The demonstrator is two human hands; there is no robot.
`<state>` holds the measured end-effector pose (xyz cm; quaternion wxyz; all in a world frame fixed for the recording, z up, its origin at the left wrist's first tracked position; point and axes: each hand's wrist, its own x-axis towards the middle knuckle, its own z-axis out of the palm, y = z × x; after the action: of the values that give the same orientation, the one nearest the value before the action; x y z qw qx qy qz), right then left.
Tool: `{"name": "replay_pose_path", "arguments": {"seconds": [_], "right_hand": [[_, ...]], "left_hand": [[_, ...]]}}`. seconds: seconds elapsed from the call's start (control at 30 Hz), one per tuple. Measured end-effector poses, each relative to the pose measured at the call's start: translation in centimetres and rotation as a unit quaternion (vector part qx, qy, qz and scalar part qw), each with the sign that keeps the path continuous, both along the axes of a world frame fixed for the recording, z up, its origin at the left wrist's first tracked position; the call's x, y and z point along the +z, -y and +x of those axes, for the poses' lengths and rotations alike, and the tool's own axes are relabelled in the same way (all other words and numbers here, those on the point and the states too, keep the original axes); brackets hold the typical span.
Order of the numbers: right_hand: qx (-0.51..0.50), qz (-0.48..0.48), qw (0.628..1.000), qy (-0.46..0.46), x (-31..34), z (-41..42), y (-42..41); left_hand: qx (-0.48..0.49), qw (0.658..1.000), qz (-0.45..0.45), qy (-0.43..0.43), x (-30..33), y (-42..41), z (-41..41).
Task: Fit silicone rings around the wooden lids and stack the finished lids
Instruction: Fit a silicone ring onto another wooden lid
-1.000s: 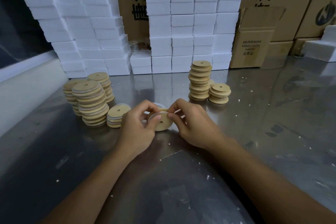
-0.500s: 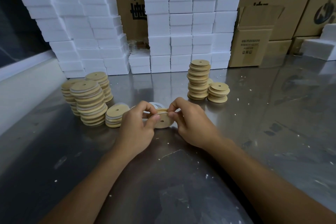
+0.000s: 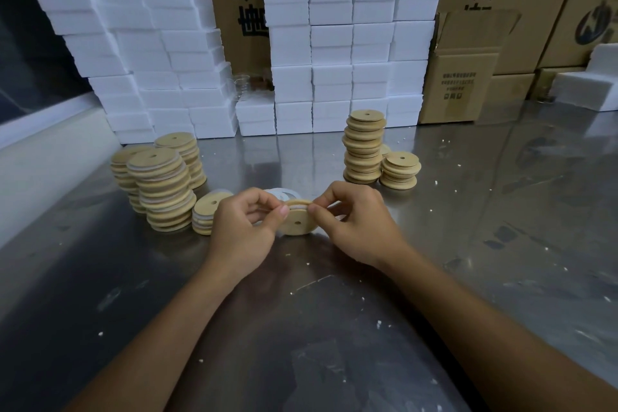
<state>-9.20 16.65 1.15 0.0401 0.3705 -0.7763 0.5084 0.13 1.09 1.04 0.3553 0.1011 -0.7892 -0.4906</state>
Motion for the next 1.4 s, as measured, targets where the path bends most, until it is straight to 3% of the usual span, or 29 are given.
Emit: {"name": "replay_pose_path", "arguments": {"seconds": [0.17,0.43,0.77,0.93,1.07,1.4], "right_hand": [[0.013,-0.016,0.999,0.032,-0.5,-0.4,0.0],[0.017,-0.034,0.998,0.04,-0.8,-0.5,0.0],[0.027,-0.079,0.996,0.037,-0.5,-0.1,0.3],[0.035,-0.085,0.994,0.05,-0.6,0.0,0.4],[0.063,-0.036,0.997,0.039,-0.6,0.4,0.4],[0.078,-0.033,0.991,0.107,-0.3,0.6,0.3]], "left_hand": [[0.008,1.0,0.017,0.006,-0.5,0.3,-0.1],[-0.015,0.987,0.161,0.012,-0.5,0.0,-0.3],[-0.051,0.99,0.132,0.015,0.1,-0.4,0.2],[-0.029,0.975,0.218,0.01,0.3,-0.9,0.1],[-0.01,0.959,0.283,0.0,1.0,-0.8,0.2],[-0.034,0.95,0.311,0.014,1.0,-0.8,0.3]]}}
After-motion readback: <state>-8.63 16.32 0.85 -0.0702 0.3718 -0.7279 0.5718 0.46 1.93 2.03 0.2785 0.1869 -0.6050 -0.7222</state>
